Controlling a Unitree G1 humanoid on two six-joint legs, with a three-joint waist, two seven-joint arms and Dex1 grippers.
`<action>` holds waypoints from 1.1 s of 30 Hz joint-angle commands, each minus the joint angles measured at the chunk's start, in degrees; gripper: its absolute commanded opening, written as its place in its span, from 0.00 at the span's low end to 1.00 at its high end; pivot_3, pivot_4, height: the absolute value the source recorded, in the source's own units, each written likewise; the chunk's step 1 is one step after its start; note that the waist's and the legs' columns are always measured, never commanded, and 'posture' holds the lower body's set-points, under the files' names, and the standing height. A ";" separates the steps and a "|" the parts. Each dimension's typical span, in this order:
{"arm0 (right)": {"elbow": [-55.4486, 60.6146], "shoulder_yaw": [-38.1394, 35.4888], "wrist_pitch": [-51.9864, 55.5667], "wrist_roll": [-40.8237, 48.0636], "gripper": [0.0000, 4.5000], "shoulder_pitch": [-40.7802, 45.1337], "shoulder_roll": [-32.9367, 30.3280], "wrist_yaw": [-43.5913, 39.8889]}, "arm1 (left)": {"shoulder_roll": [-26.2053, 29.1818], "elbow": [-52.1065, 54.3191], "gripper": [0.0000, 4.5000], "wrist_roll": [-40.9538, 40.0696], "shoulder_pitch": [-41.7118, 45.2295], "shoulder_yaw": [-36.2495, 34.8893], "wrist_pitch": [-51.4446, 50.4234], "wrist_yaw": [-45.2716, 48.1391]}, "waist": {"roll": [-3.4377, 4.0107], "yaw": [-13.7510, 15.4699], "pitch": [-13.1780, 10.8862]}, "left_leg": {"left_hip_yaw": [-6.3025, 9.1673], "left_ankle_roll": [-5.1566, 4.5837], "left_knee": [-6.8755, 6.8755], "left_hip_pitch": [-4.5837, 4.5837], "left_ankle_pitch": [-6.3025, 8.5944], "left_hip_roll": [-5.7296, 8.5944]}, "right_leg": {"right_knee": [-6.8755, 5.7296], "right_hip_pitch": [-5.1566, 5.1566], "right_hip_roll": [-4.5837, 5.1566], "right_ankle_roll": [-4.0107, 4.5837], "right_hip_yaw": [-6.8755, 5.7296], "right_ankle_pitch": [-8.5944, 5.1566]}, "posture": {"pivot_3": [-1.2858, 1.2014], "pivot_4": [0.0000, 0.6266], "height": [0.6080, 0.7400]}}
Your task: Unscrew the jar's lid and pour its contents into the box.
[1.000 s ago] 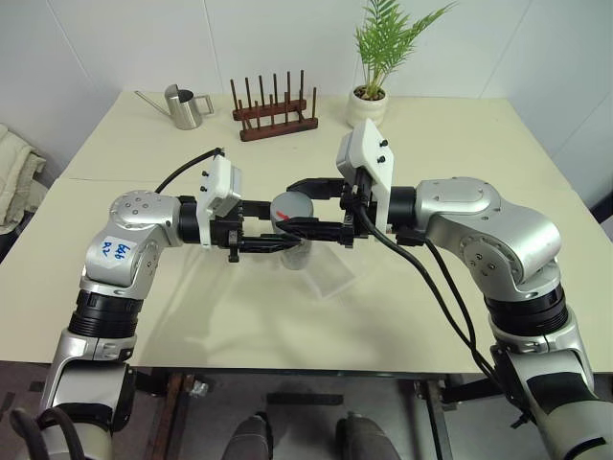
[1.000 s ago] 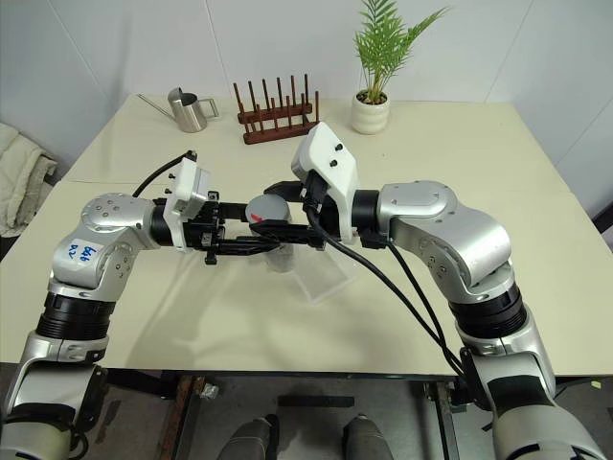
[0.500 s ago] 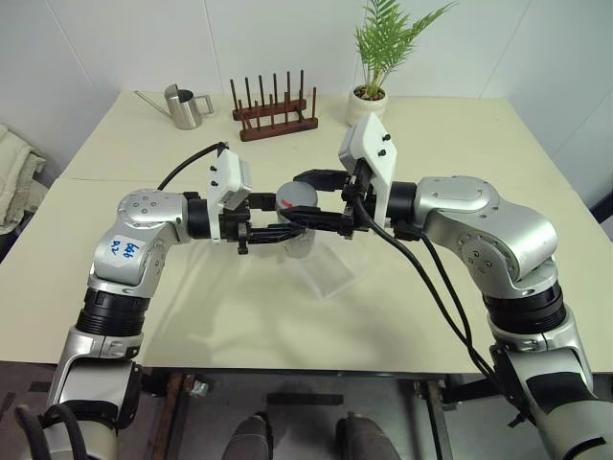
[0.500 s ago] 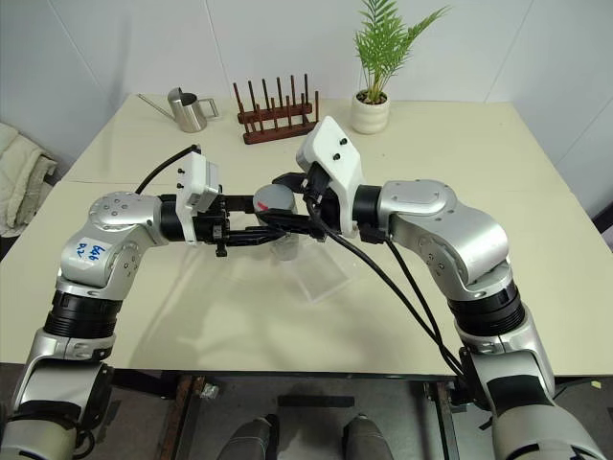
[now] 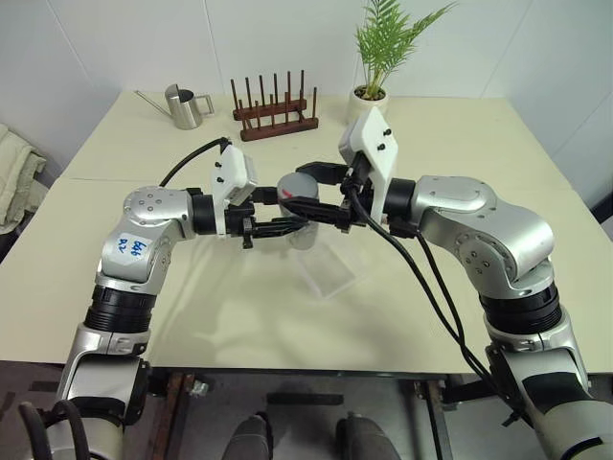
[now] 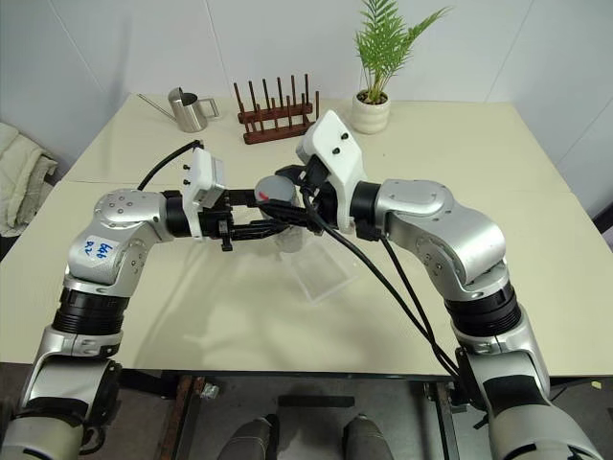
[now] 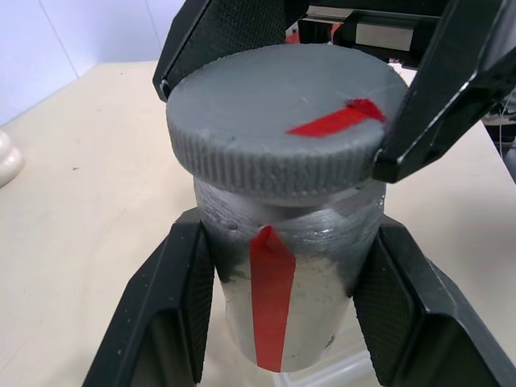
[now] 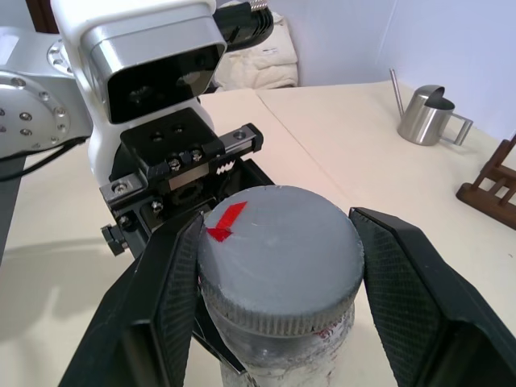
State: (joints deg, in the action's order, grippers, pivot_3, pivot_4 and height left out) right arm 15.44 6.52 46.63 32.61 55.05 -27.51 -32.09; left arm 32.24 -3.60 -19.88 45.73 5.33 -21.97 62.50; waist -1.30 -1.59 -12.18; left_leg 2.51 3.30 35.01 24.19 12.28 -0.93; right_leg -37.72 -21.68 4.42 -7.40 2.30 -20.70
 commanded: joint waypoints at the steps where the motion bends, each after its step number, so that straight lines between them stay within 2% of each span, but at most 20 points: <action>1: 1.10 -5.90 -2.34 -1.12 0.56 2.85 -0.39 2.43 | -0.22 0.63 0.46 -0.13 -1.28 1.55 -0.20 1.95 | 0.01 0.02 -0.01 | -0.01 0.00 -0.01 0.00 0.00 0.00 | 0.00 0.00 0.00 0.00 0.00 0.00 | 0.52 0.24 1.00; 10: 0.40 -7.23 -2.62 -2.03 0.56 2.30 -1.51 1.49 | -0.55 -0.47 0.46 -1.95 1.39 -1.45 -0.51 0.99 | 0.01 -0.09 -0.02 | 0.01 0.00 0.01 0.01 0.00 -0.04 | -0.02 -0.02 -0.04 0.00 0.00 0.00 | 0.52 0.24 1.00; 17: -2.07 -10.74 -3.27 -5.61 0.56 -2.47 -7.16 2.55 | -0.48 -0.46 0.46 -5.78 6.17 -6.92 -2.84 -1.20 | 0.01 0.11 -0.02 | 0.03 -0.02 0.01 0.06 0.01 -0.02 | 0.07 0.00 -0.02 0.00 -0.04 0.00 | 0.52 0.24 1.00; 20: -3.40 -11.69 -3.06 -8.74 0.56 -6.75 -9.70 4.11 | -0.19 0.08 0.46 -7.42 7.29 -8.63 -4.16 -1.54 | 0.01 0.07 -0.02 | 0.00 -0.02 -0.01 0.06 0.01 0.00 | 0.10 0.00 0.00 -0.01 -0.02 0.00 | 0.52 0.24 1.00; 23: -2.63 -12.45 -1.79 -11.91 0.56 -15.86 -10.88 6.92 | 0.93 -0.98 0.46 -7.46 8.10 -10.63 -3.83 -2.56 | 0.00 0.08 -0.01 | -0.01 -0.02 -0.01 0.06 0.01 -0.01 | 0.11 0.00 -0.01 -0.01 -0.02 0.00 | 0.52 0.24 1.00; 27: -1.74 -14.19 -0.79 -13.93 0.56 -25.08 -8.99 11.05 | 2.51 -6.89 0.46 -3.47 8.54 -11.25 1.12 -5.25 | 0.08 -0.37 -0.06 | -0.15 -0.02 -0.03 0.04 0.00 -0.02 | 0.07 -0.03 -0.03 -0.02 0.11 0.00 | 0.52 0.24 1.00; 33: -1.10 -14.84 -1.64 -15.19 0.56 -32.42 -5.71 13.68 | 2.00 -12.88 0.46 0.42 9.18 -10.81 8.02 -8.58 | 0.07 0.02 -0.05 | -0.14 -0.04 0.01 0.00 -0.11 -0.01 | -0.08 -0.07 -0.06 -0.04 0.13 0.01 | 0.52 0.24 1.00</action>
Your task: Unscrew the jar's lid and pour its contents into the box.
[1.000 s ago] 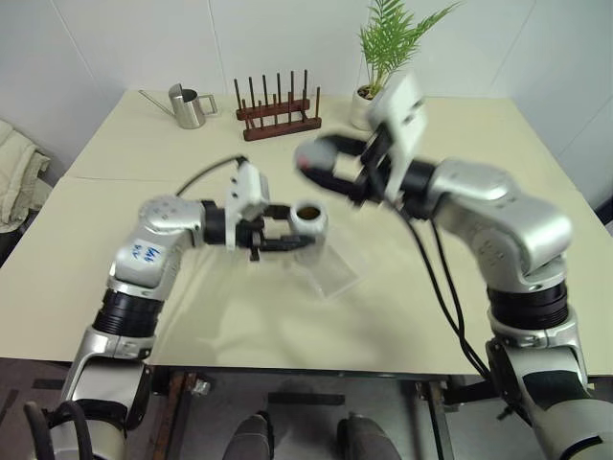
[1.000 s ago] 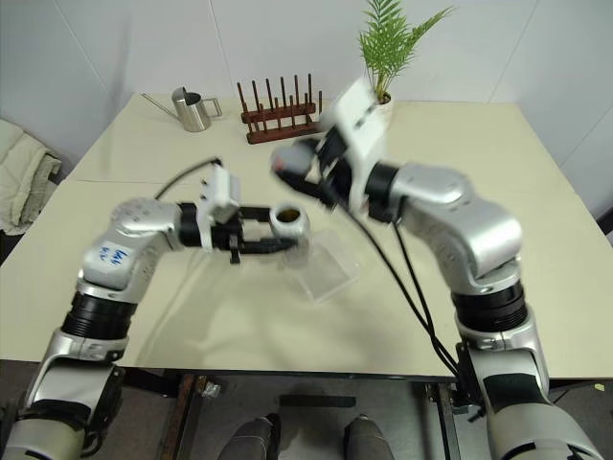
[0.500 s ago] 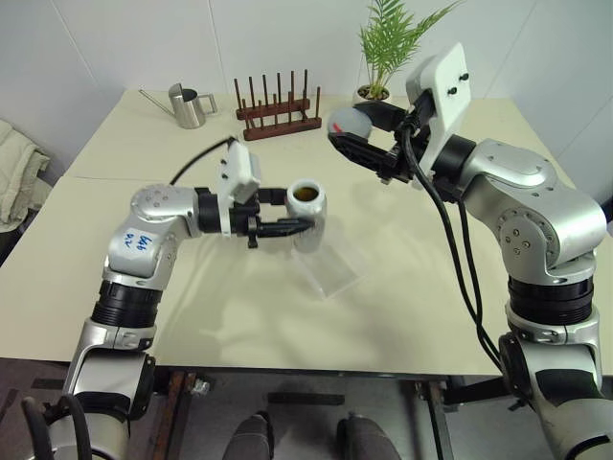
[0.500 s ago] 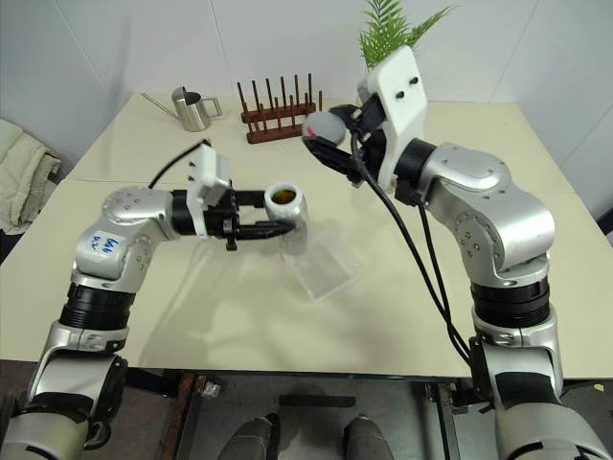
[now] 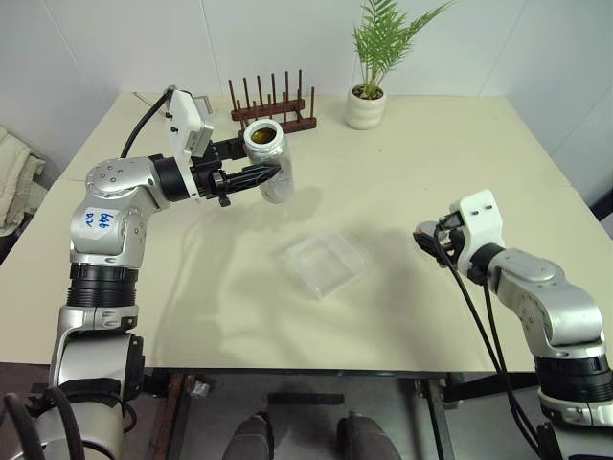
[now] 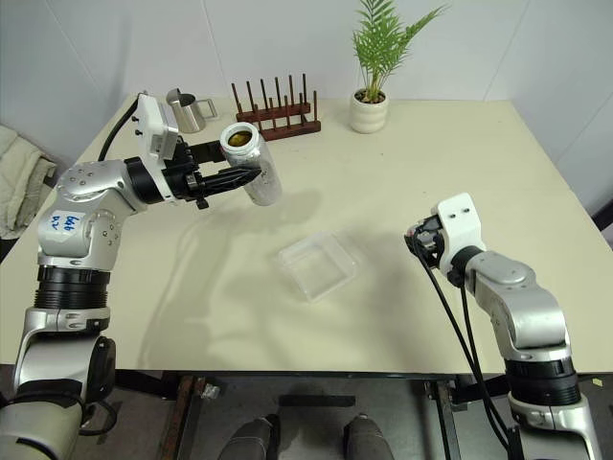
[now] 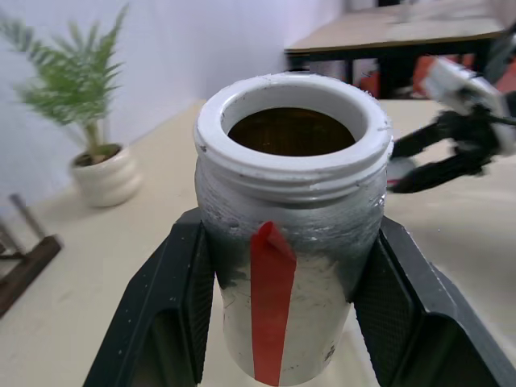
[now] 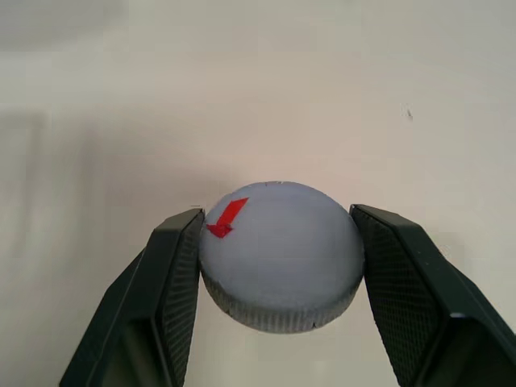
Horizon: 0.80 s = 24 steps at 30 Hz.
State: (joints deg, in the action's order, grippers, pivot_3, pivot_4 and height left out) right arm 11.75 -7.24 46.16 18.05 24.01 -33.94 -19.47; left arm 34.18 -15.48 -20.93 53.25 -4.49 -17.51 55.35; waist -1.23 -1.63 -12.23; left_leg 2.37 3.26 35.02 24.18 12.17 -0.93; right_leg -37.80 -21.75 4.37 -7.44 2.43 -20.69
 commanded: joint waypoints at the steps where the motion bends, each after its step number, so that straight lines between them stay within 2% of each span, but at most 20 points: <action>1: 2.91 -1.12 -1.25 -0.57 0.56 -2.19 1.17 0.95 | 0.11 -1.69 0.46 2.20 1.62 -0.62 4.72 -1.48 | 0.00 0.07 0.00 | 0.00 0.00 0.01 0.00 0.00 0.01 | 0.00 0.02 0.00 -0.01 0.00 0.01 | 0.52 0.24 1.00; 10: 4.80 -2.45 -1.20 -0.31 0.56 -6.35 3.45 1.26 | -0.86 -6.17 0.46 4.99 2.79 0.20 9.74 -2.40 | 0.00 0.05 0.00 | 0.00 0.01 0.02 0.01 -0.01 0.02 | 0.02 0.03 0.01 -0.04 0.01 0.02 | 0.52 0.24 1.00; 12: 5.61 -3.09 -0.76 0.25 0.73 -6.46 3.24 0.96 | -1.09 -7.24 0.46 5.66 3.27 0.39 11.34 -2.42 | 0.00 0.06 0.00 | 0.01 0.01 0.02 0.01 -0.01 0.03 | 0.02 0.03 0.01 -0.04 0.00 0.02 | 0.52 0.24 1.00; 16: 6.72 -4.45 -0.09 1.02 0.99 -6.65 2.07 -0.14 | -1.57 -9.88 0.46 7.00 4.65 0.76 14.50 -2.36 | 0.00 0.05 0.00 | 0.01 0.01 0.02 0.01 -0.01 0.03 | 0.02 0.03 0.01 -0.04 0.00 0.02 | 0.52 0.24 1.00; 20: 7.44 -5.44 -0.39 1.51 0.99 -7.55 0.51 -1.99 | -1.60 -12.16 0.46 8.77 5.54 1.89 18.20 -1.19 | 0.00 0.06 0.00 | 0.01 0.01 0.00 0.01 -0.01 0.03 | 0.03 0.04 0.00 -0.04 0.00 0.02 | 0.52 0.24 1.00; 24: 12.61 -8.70 -0.71 5.85 0.99 -10.91 -3.07 -8.13 | -1.78 -15.87 0.46 12.31 7.13 3.97 26.86 -0.76 | 0.00 0.19 0.00 | 0.00 0.01 0.01 0.02 -0.01 0.04 | 0.07 0.06 0.01 -0.05 -0.01 0.02 | 0.52 0.24 1.00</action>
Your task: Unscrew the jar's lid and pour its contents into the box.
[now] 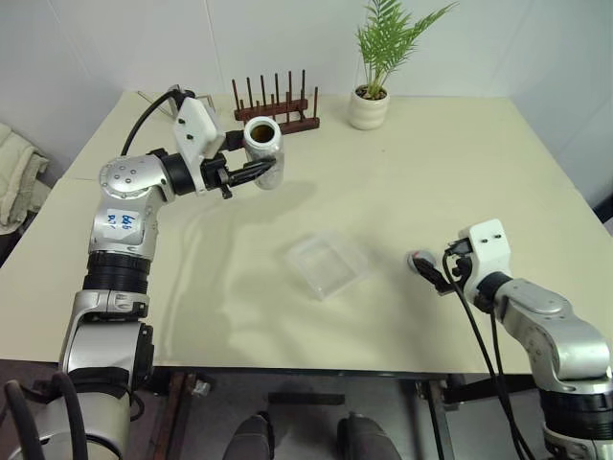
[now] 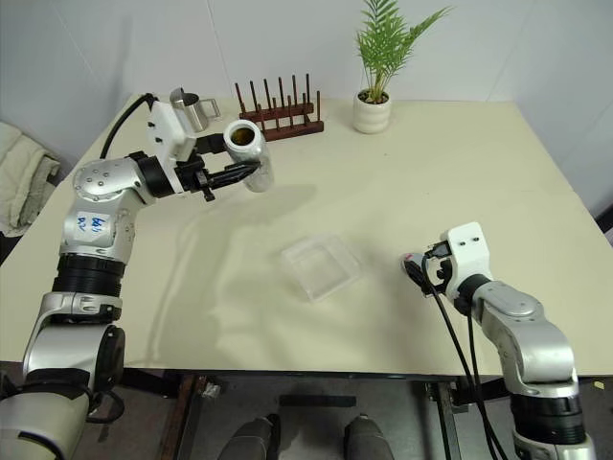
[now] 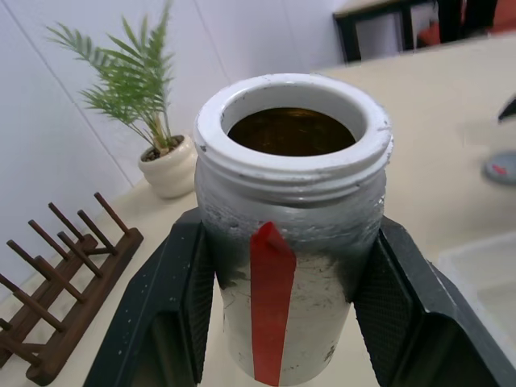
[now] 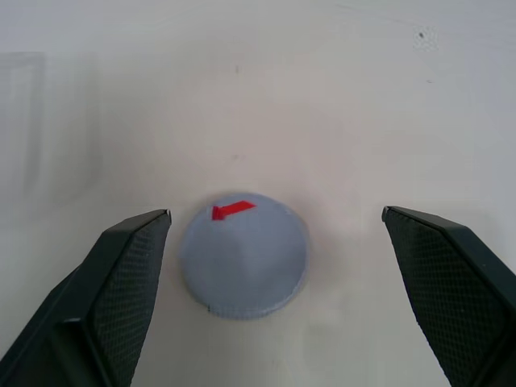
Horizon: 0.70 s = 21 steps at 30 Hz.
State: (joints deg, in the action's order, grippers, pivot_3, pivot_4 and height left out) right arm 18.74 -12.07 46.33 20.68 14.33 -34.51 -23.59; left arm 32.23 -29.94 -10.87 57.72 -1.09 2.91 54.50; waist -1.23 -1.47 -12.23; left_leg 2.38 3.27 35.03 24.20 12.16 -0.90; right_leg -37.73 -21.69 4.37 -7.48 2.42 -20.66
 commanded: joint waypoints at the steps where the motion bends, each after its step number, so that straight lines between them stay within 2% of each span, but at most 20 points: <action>1: 6.57 -4.69 -0.94 4.48 0.99 -1.91 -3.07 -5.32 | 0.21 -2.52 0.46 3.37 3.06 1.15 8.75 0.00 | 0.00 0.04 0.00 | 0.00 0.00 0.00 0.01 0.00 0.00 | 0.01 0.00 0.00 -0.01 0.00 0.00 | 0.52 0.24 1.00; 5: 11.70 -10.38 -3.61 11.19 0.99 -7.84 -5.93 -14.30 | -0.35 -7.84 0.46 8.79 5.60 4.15 20.56 -1.21 | -0.02 0.13 0.00 | 0.01 -0.01 0.01 0.00 0.01 0.01 | 0.06 0.06 0.00 -0.04 -0.03 0.02 | 0.52 0.24 1.00; 9: 16.41 -16.58 -5.64 19.15 0.99 -14.76 -7.10 -22.59 | 0.01 -14.01 0.46 18.18 8.38 9.43 36.16 -4.89 | -0.05 0.25 -0.01 | 0.02 -0.03 0.02 -0.02 0.02 0.02 | 0.19 0.16 -0.01 -0.11 -0.04 0.06 | 0.52 0.24 1.00; 15: 16.91 -18.79 -7.19 21.25 0.99 -16.98 -8.43 -23.73 | -0.13 -21.47 0.46 31.59 13.79 15.69 53.89 -16.34 | -0.17 -0.01 -0.08 | -0.06 -0.08 0.08 -0.02 -0.01 0.05 | 0.23 0.18 -0.01 -0.24 0.06 0.19 | 0.52 0.24 1.00; 19: 16.60 -18.08 -8.58 20.58 0.99 -17.43 -8.15 -22.57 | 0.50 -22.92 0.46 44.52 16.86 20.33 61.24 -28.75 | -0.19 0.04 -0.09 | -0.04 -0.08 0.10 -0.01 -0.02 0.08 | 0.25 0.19 0.00 -0.27 0.07 0.21 | 0.52 0.24 1.00; 21: 17.17 -17.54 -8.58 21.06 0.99 -17.49 -7.64 -21.77 | 0.96 -21.89 0.46 53.16 18.76 23.14 62.19 -38.03 | -0.22 0.04 -0.11 | -0.05 -0.08 0.09 -0.01 -0.02 0.08 | 0.27 0.18 0.01 -0.28 0.08 0.21 | 0.52 0.24 1.00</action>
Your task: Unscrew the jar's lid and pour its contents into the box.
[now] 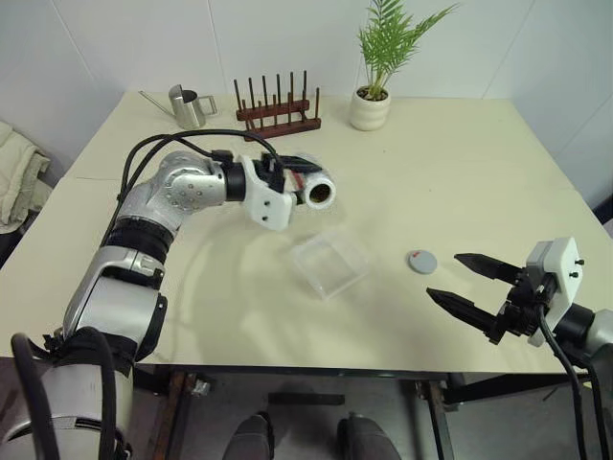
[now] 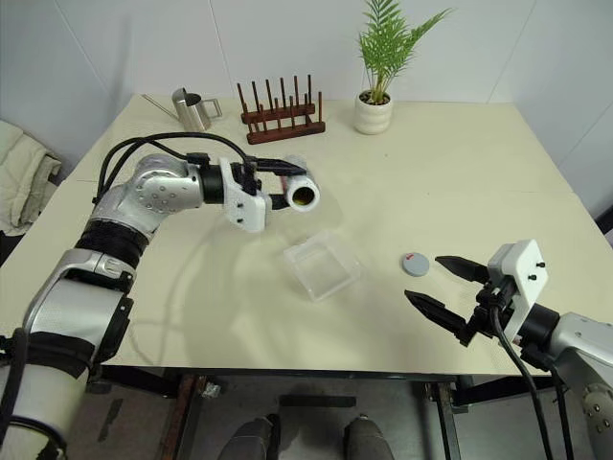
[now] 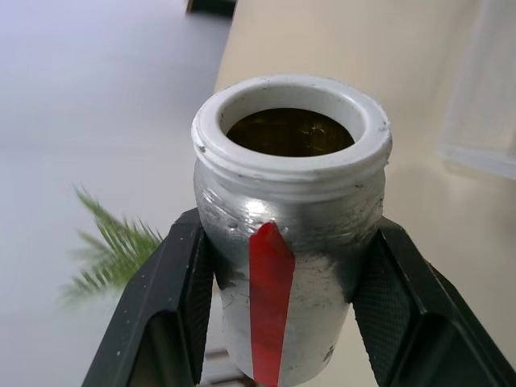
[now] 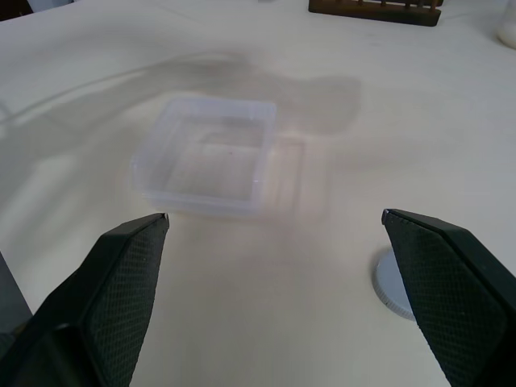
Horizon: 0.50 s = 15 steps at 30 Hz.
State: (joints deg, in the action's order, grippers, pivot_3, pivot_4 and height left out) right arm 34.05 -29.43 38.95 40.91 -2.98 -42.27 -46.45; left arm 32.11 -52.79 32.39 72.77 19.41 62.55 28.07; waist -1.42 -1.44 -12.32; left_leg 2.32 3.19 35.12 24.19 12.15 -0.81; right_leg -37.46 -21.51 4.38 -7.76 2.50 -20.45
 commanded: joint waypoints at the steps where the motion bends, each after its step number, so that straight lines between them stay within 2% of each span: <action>1: 2.09 -0.02 -1.24 1.09 0.99 -0.31 0.23 1.36 | 1.28 1.26 0.46 13.44 4.52 4.00 2.89 -15.65 | -0.04 0.01 -0.02 | 0.01 0.00 0.00 0.00 0.00 0.00 | 0.00 0.00 0.00 0.00 0.00 0.00 | 0.52 0.24 1.00; 5: 2.42 -0.02 -1.49 1.98 0.99 -0.92 -0.06 1.36 | 2.49 6.45 0.46 33.92 8.33 13.82 0.12 -40.00 | -0.08 0.01 -0.05 | 0.01 -0.01 -0.01 0.03 0.01 0.01 | 0.03 -0.01 0.00 -0.02 0.00 0.00 | 0.52 0.24 1.00; 9: 3.31 -1.53 0.20 6.24 0.99 -1.89 -0.83 0.26 | 1.57 9.58 0.46 49.13 11.84 23.93 -9.05 -61.86 | -0.13 0.19 -0.07 | 0.01 -0.02 -0.02 0.04 0.02 0.03 | 0.04 -0.01 0.03 -0.04 0.00 -0.01 | 0.52 0.24 1.00; 15: 4.71 -2.91 0.85 9.29 0.99 -3.77 -1.85 0.93 | 1.09 10.06 0.46 58.61 13.04 32.76 -18.14 -77.70 | -0.13 0.10 -0.07 | 0.00 -0.03 -0.04 0.05 0.02 0.03 | 0.03 -0.02 0.03 -0.05 0.01 -0.02 | 0.52 0.24 1.00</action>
State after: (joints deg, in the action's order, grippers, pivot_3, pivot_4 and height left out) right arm 36.69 -29.90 40.11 48.65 -6.27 -43.17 -45.75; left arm 32.44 -44.62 88.71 84.17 51.03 47.17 -45.14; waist -1.55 -1.34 -12.40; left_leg 2.32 3.16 35.07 24.24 12.17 -0.78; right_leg -37.44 -21.54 4.41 -7.81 2.51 -20.47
